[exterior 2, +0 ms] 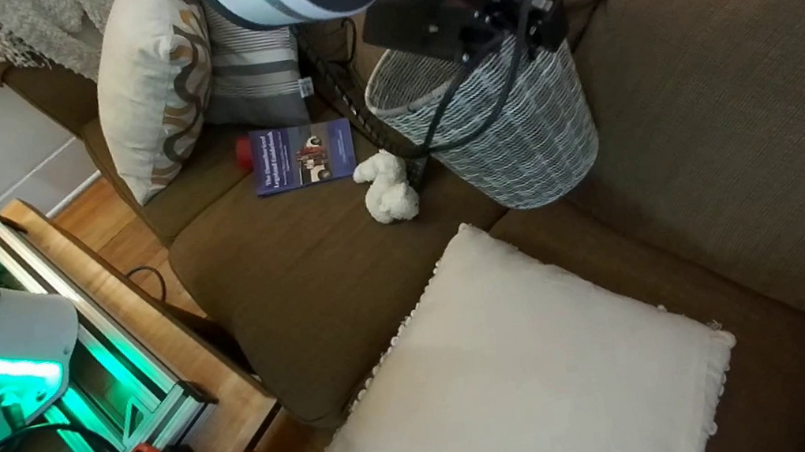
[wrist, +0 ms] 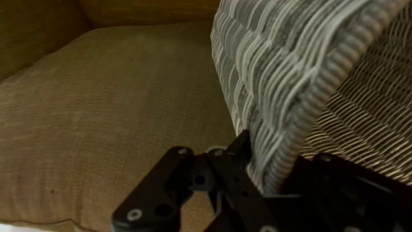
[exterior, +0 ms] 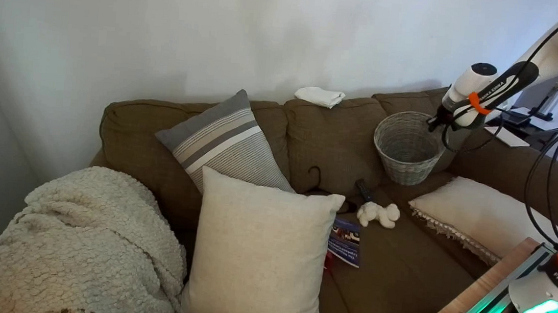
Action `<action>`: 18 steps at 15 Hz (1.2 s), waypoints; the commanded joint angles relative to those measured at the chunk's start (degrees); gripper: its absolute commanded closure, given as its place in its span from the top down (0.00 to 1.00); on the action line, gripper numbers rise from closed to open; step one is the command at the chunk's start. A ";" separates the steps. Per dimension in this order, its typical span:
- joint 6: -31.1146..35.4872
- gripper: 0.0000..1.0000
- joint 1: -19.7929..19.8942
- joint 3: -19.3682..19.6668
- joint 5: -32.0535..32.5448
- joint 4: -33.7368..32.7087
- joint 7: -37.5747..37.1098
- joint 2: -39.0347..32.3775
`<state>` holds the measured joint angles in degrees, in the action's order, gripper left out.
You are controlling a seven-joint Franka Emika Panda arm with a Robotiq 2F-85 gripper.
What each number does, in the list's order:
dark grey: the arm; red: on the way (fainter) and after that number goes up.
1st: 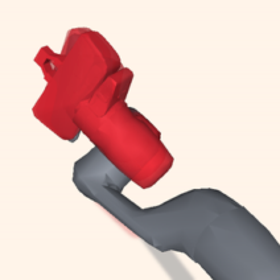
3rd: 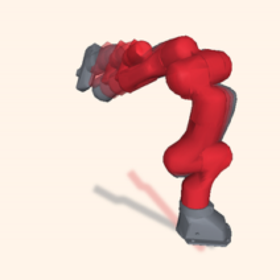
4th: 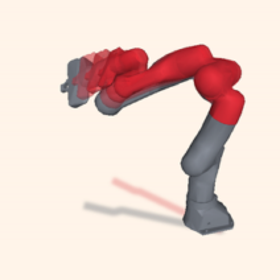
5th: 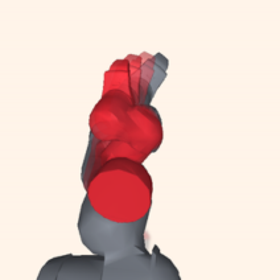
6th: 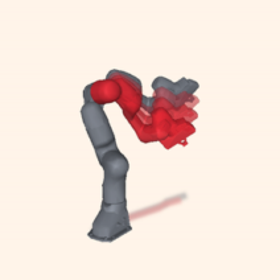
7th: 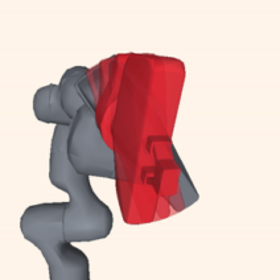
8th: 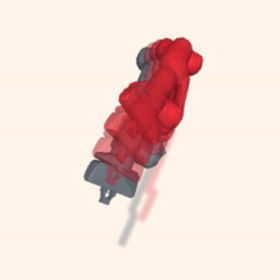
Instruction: Pour out the contents from the basket
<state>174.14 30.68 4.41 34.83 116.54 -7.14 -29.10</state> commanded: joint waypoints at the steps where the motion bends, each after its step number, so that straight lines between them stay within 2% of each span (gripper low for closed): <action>1: 4.38 0.03 13.57 -15.13 -9.17 2.45 7.96 -3.25; 3: 3.95 0.03 21.54 -23.63 -13.25 0.75 12.25 -9.10; 5: 2.29 0.03 29.07 -30.33 -15.28 -1.46 16.06 -15.49; 6: 1.69 0.03 30.50 -31.42 -22.44 -2.01 23.02 -17.85; 10: -3.23 0.03 41.11 -38.53 -27.93 -9.38 31.20 -29.11; 11: -5.47 0.35 43.90 -40.59 -29.01 -11.08 33.05 -30.72; 12: -6.74 0.36 45.61 -42.39 -30.07 -12.81 34.55 -32.76; 15: -9.00 0.58 51.48 -50.84 -29.89 -13.93 42.17 -34.82; 18: -11.98 0.81 57.51 -59.30 -29.22 -8.18 48.01 -28.25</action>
<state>165.86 81.88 -46.78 6.16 103.75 35.24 -61.71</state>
